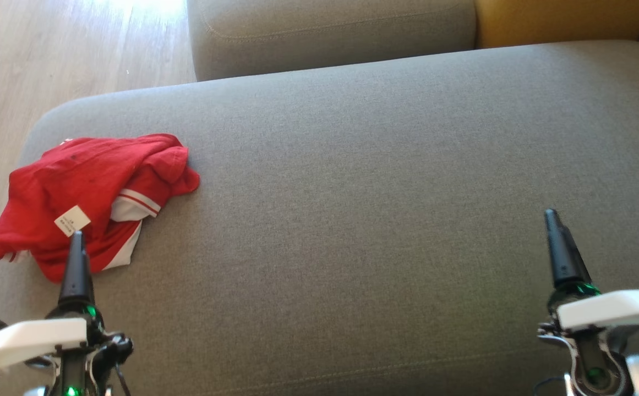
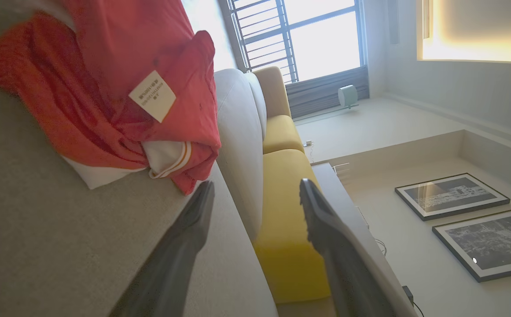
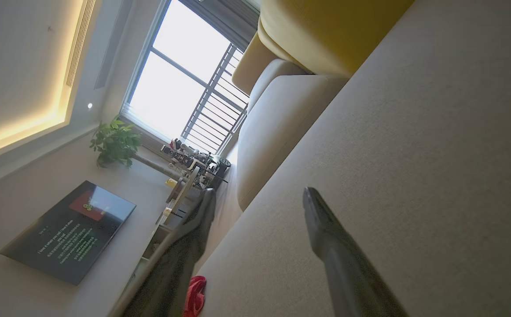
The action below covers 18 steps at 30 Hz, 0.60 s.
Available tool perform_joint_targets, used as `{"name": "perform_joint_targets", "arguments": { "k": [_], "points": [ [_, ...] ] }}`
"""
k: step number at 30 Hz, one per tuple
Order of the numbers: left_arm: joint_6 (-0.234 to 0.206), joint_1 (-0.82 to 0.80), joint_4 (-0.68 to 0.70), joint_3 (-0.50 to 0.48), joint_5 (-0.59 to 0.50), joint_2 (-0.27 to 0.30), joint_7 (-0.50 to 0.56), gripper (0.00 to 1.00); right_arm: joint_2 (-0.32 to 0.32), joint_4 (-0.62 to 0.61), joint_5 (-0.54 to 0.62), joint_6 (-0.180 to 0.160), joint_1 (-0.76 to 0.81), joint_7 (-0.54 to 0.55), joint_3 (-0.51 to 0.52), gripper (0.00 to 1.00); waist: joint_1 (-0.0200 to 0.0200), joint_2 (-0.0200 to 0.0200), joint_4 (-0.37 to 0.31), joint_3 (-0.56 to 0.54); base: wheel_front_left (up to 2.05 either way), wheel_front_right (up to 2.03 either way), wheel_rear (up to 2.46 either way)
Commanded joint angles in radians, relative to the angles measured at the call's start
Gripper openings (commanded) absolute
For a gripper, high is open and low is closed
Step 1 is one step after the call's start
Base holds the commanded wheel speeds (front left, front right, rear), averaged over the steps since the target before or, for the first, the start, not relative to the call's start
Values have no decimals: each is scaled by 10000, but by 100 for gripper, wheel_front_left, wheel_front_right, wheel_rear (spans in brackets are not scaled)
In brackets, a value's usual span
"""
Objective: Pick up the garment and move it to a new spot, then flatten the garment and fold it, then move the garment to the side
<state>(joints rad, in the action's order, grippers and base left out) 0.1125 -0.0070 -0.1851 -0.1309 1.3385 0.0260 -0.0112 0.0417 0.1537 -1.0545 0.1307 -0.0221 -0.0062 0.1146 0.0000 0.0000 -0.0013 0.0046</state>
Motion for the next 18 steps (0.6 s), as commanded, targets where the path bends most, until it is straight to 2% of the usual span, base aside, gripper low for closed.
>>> {"name": "perform_joint_targets", "arguments": {
  "k": [1,10,18],
  "points": [
    [-84,-563,605,-135,-341,119,-112,100,69,-574,693,0,-578,-140,-236,100,0,0,-2,14,0,0,0],
    [-696,-623,1680,140,-2106,132,-374,100,62,-1212,2533,0,-744,-405,-543,100,0,0,-27,77,0,0,0],
    [-887,-613,2208,760,-3739,143,-579,100,63,-1578,3614,0,-815,-611,-757,100,0,0,-8,124,0,0,0]
  ]
}}
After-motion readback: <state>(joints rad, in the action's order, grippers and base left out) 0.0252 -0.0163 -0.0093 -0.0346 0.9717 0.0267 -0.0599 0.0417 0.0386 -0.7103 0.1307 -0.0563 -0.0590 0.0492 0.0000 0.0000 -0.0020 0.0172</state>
